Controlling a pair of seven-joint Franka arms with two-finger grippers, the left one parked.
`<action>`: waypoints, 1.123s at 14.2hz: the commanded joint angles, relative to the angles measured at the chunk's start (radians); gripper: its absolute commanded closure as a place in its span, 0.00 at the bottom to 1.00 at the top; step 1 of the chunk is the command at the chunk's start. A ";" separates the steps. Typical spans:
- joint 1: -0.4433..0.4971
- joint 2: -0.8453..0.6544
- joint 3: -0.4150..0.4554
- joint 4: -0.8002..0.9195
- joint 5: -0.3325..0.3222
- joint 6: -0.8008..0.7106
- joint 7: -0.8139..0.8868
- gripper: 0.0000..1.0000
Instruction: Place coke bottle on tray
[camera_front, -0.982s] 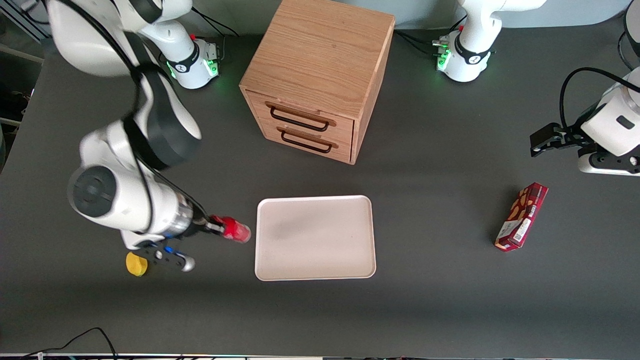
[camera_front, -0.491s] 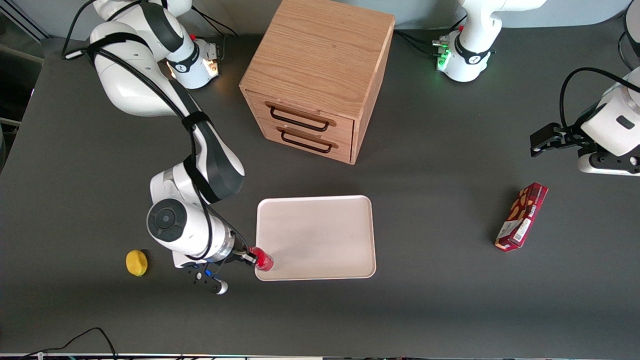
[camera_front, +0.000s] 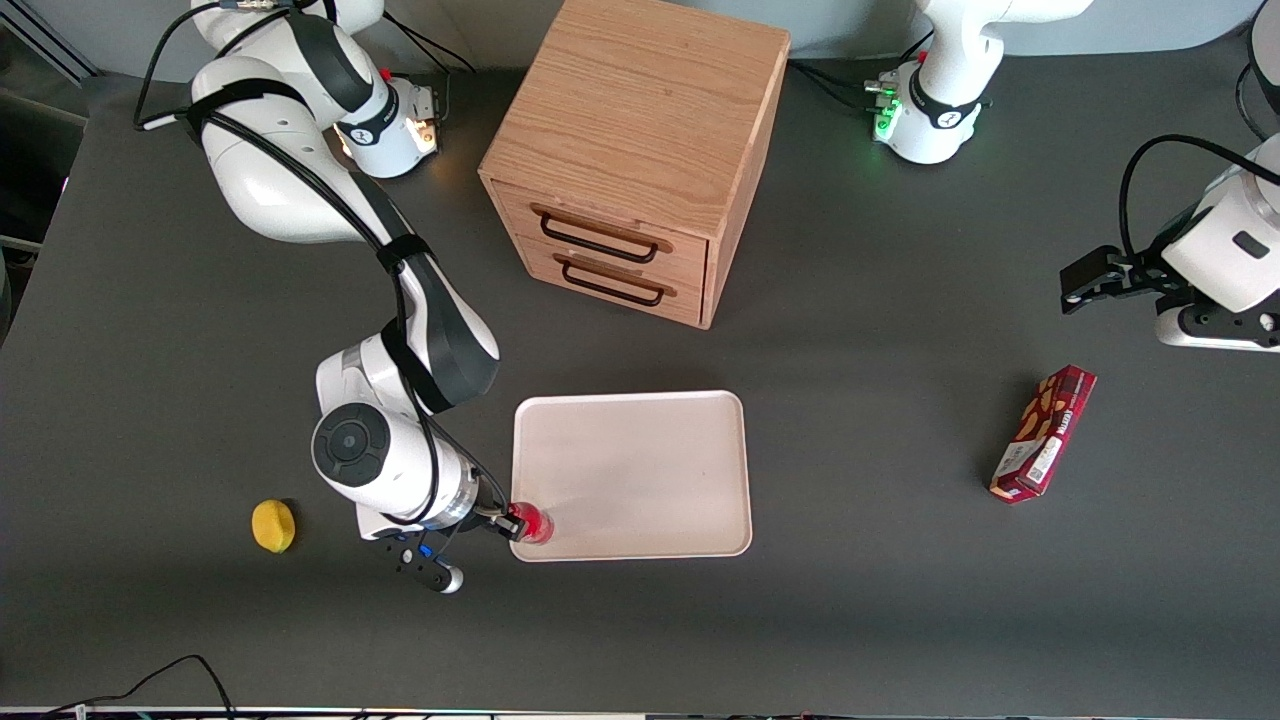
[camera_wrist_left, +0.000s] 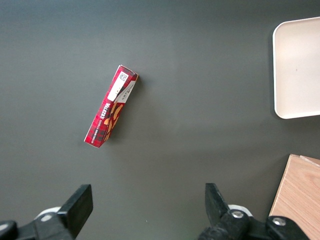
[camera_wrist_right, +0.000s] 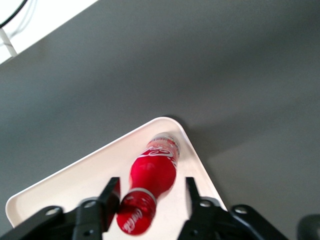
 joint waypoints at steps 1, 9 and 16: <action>-0.031 -0.079 0.060 0.024 -0.026 -0.123 0.019 0.00; -0.227 -0.862 0.056 -0.598 0.044 -0.355 -0.405 0.00; -0.229 -1.224 -0.174 -1.051 0.103 -0.288 -0.644 0.00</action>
